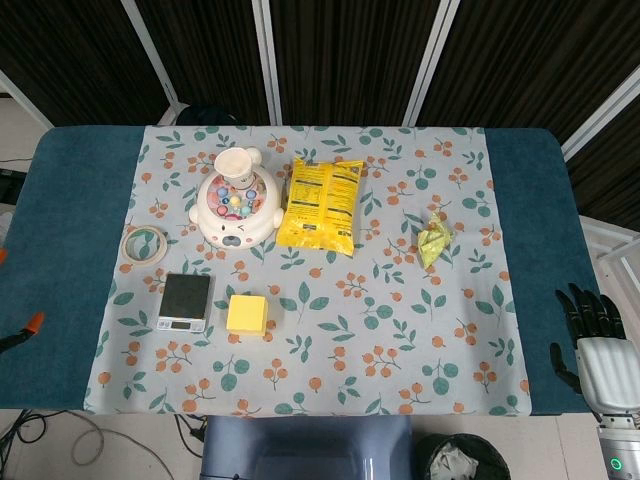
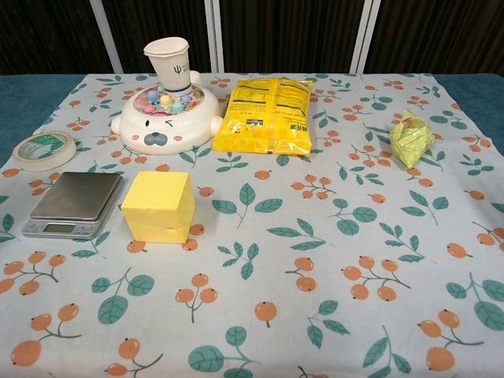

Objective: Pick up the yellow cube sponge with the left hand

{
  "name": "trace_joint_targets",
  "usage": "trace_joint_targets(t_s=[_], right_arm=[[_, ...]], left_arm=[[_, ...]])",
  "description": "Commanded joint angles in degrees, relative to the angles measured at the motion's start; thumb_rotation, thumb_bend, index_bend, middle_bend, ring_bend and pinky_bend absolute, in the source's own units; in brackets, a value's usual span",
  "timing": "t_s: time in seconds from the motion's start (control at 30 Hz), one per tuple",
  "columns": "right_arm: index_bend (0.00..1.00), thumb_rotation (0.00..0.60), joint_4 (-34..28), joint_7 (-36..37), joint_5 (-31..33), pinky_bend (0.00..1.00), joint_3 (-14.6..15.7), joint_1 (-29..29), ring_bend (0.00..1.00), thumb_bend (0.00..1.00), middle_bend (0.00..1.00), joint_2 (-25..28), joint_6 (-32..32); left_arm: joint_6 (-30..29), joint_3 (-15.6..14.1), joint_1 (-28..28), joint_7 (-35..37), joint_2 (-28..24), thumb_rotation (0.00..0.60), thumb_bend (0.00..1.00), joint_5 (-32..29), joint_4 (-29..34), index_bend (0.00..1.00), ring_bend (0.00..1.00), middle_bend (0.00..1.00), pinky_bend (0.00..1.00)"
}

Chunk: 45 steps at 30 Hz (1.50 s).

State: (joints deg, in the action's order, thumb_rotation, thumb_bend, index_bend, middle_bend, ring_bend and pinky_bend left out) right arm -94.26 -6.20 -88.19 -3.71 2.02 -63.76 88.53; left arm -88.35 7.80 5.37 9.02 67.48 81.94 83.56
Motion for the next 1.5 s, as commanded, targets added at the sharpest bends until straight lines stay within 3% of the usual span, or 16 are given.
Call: trace_joint_targets(t_s=[0.03,0.6,0.8,0.93,1.07,1.2,1.5], right_arm=[[0.00,0.600,-0.07,-0.10,-0.14,0.01,0.07,-0.03,0.00,0.56,0.03,0.03,0.08],[0.00,0.600,-0.36,-0.16,-0.11,0.01,0.15,-0.02,0.00,0.56,0.03,0.36,-0.04],[0.00,0.600,-0.48,-0.44,-0.07,0.01,0.44,0.07,0.00,0.56,0.03,0.63,-0.63],[0.00,0.600,-0.73,-0.01,-0.16,0.01,0.49,0.03,0.00,0.56,0.03,1.30,-0.62],[0.00,0.600,-1.01,0.02,-0.33,0.01,0.64,0.00,0.00,0.56,0.03,1.43,-0.65],[0.00,0.600,-1.35,0.03,-1.10,0.01,0.91,-0.02,0.00,0.56,0.03,1.48,-0.40],[0.00,0.600,-1.23,0.17,-0.67,0.01,0.79,0.02,0.00,0.56,0.03,1.35,-0.59]], left_arm=[[-0.04,0.03,0.00,0.04,-0.02,0.600,0.19,-0.01,-0.04,0.06,0.00,0.05,0.13],[0.15,-0.02,-0.12,0.91,-0.53,0.600,0.18,-0.06,0.44,0.05,0.00,0.05,0.12],[0.49,-0.35,-0.11,0.91,-0.95,0.600,0.07,0.22,0.78,0.02,0.00,0.04,0.10],[2.44,-1.09,0.74,3.28,-2.63,0.600,0.06,1.67,3.89,0.02,0.00,0.04,0.10],[8.07,-1.34,4.16,3.58,-6.26,0.600,0.04,3.30,8.52,0.01,0.00,0.04,0.09],[16.74,-0.72,9.42,-1.29,-9.33,0.600,0.02,2.61,13.31,0.01,0.00,0.04,0.08],[36.99,1.17,21.51,-10.09,-12.86,0.600,0.01,-4.77,22.88,0.00,0.00,0.04,0.08]])
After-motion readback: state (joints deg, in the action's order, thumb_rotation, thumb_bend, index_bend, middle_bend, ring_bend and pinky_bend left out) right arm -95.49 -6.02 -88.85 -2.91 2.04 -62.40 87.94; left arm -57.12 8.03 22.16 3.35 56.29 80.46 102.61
